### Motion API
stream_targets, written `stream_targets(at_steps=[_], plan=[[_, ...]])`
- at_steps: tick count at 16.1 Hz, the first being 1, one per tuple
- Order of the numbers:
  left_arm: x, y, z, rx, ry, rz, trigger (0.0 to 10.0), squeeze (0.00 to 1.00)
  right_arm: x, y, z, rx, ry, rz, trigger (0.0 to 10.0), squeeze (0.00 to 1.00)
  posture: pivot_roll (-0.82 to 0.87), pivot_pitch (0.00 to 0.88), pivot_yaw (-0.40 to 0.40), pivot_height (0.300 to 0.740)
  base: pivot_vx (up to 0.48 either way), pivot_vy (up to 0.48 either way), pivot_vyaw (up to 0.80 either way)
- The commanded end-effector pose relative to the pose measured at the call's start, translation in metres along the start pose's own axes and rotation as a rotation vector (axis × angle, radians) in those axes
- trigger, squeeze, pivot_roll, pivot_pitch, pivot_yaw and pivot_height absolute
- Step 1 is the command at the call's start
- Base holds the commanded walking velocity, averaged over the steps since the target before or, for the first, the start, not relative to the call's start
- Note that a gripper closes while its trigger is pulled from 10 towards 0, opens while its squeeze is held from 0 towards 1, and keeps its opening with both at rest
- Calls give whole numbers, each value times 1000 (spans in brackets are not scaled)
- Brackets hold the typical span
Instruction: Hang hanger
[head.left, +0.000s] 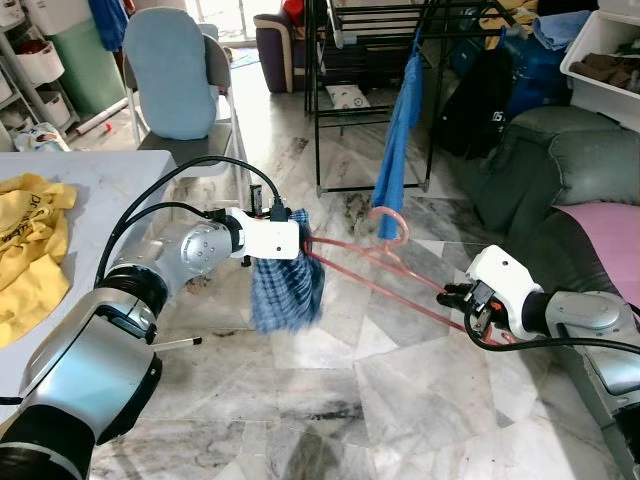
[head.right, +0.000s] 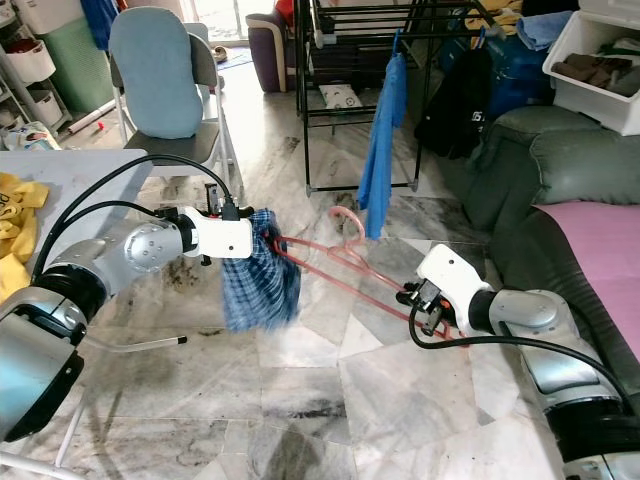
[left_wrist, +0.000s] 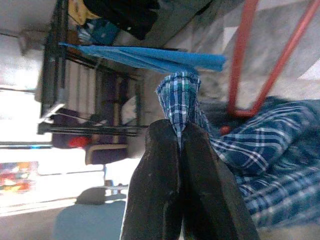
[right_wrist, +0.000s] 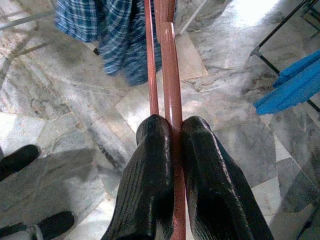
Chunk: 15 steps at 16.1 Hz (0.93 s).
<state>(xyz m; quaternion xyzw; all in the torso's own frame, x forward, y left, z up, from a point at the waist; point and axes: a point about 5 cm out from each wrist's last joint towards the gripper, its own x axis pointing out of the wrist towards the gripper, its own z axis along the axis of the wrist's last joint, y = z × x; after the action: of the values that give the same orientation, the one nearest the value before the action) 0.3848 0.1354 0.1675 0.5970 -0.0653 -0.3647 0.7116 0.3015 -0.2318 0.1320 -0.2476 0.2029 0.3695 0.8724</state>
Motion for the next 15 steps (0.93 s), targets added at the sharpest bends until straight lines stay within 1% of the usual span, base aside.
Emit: stream_targets(at_steps=[1, 4, 5, 7, 8, 10, 11, 13, 15], plan=[[-3, 2, -2, -37, -14, -16, 10000, 0, -1, -4, 4, -10, -14, -10, 10000, 0, -110, 0, 52, 740, 0, 0, 0], [-5, -6, -1, 44, -37, -44, 10000, 0, -1, -3, 3, -23, -10, 10, 10000, 0, -117, 0, 52, 740, 0, 0, 0], [-7, -11, -3, 81, -37, -60, 10000, 0, -2, -3, 6, -34, -31, 17, 10000, 0, -116, 0, 51, 740, 0, 0, 0], [-9, -19, -8, 120, -15, -101, 10000, 0, -2, -5, 12, -40, -59, 12, 10000, 0, -120, 0, 53, 740, 0, 0, 0], [-10, -21, -9, 118, -11, -104, 10000, 0, -2, -7, 13, -47, -60, 4, 10000, 0, -120, 0, 52, 740, 0, 0, 0], [-9, -20, -6, 120, -36, -84, 10000, 0, -2, -9, 13, -62, -50, 2, 10000, 0, -121, 0, 50, 740, 0, 0, 0], [-8, -18, -1, 131, -72, -65, 10000, 0, -1, -8, 11, -64, -45, 11, 10000, 0, -119, 0, 47, 740, 0, 0, 0], [-5, -9, 9, 140, -129, 1, 10000, 0, 2, -4, 10, -41, -55, 40, 10000, 0, -116, 0, 46, 740, 0, 0, 0], [-2, 5, 22, 157, -196, 105, 10000, 0, 7, 8, 4, -12, -51, 106, 10000, 0, -115, 0, 45, 740, 0, 0, 0]])
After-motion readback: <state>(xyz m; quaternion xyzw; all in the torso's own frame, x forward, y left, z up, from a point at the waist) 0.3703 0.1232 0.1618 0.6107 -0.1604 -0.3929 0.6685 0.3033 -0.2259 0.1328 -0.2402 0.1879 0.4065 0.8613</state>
